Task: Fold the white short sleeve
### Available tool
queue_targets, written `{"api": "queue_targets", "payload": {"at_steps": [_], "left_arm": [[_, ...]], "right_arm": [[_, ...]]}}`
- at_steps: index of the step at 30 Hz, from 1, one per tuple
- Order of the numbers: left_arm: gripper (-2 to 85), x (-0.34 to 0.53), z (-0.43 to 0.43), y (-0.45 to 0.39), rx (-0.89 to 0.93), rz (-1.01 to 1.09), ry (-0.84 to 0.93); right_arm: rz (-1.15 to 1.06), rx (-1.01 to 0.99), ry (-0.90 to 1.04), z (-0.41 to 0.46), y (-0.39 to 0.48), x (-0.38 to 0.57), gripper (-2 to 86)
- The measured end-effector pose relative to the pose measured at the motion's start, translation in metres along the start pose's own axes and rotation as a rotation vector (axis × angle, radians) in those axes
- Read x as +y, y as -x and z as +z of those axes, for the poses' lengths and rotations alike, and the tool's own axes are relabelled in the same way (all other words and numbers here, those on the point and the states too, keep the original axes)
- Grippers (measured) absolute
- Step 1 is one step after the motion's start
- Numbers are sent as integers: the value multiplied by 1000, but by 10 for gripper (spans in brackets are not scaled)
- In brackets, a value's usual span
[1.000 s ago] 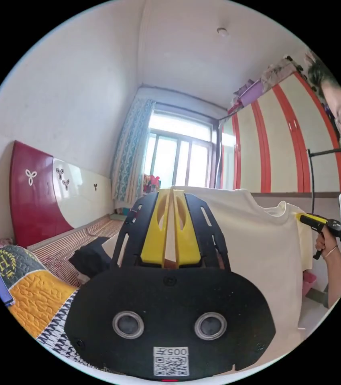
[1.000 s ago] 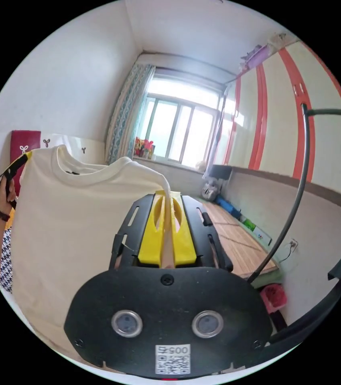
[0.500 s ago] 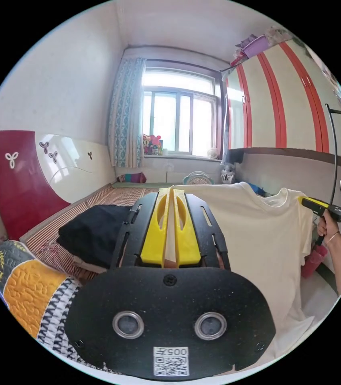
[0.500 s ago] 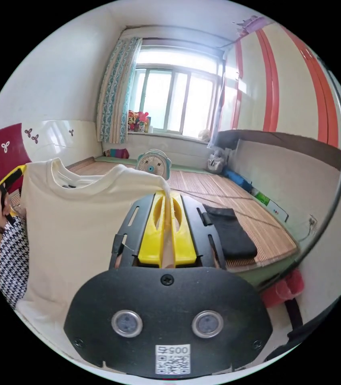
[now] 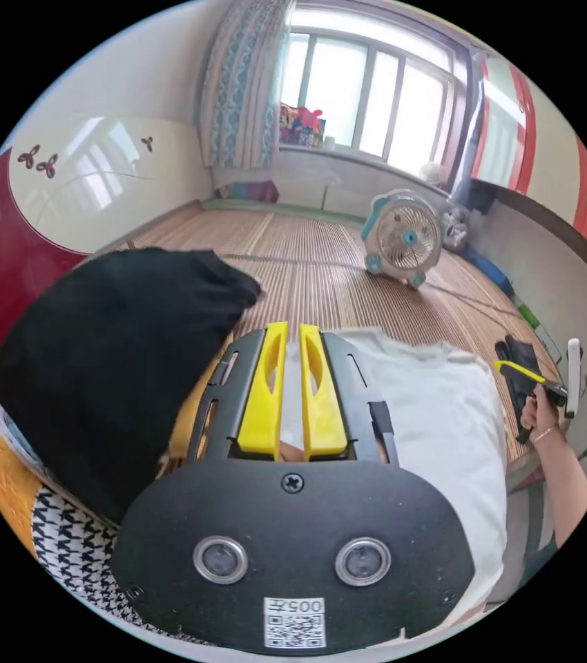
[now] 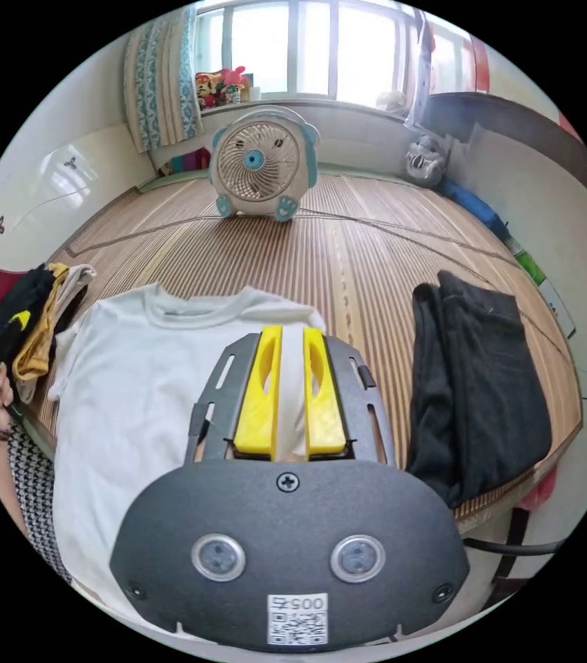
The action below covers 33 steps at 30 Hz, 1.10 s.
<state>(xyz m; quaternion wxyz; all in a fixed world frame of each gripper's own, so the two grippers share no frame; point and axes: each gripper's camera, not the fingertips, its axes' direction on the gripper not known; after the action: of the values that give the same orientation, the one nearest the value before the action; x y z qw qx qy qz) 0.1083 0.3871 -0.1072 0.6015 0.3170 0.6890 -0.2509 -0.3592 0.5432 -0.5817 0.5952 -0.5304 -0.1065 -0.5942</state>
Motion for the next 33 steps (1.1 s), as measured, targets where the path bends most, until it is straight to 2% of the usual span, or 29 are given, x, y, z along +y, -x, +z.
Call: {"api": "queue_targets", "payload": {"at_steps": [7, 15, 17, 19, 23, 26, 33], "left_arm": [[36, 66, 17, -15, 93, 100, 160], [27, 86, 4, -53, 281, 151, 195], [11, 89, 1, -68, 324, 194, 213], [3, 94, -3, -94, 359, 325, 258], [-2, 107, -6, -121, 393, 429, 324], [-3, 121, 5, -134, 344, 454, 403], [-5, 126, 9, -143, 310, 483, 379]], "right_arm": [[-106, 47, -19, -9, -23, 56, 72], [-187, -44, 51, 15, -33, 58, 76], [-201, -43, 58, 25, -26, 52, 74], [-191, -44, 85, 37, -26, 45, 74], [-192, -26, 126, 59, -26, 39, 61], [-199, 14, 143, 61, -24, 38, 25], [-144, 56, 99, 27, -45, 24, -10]]}}
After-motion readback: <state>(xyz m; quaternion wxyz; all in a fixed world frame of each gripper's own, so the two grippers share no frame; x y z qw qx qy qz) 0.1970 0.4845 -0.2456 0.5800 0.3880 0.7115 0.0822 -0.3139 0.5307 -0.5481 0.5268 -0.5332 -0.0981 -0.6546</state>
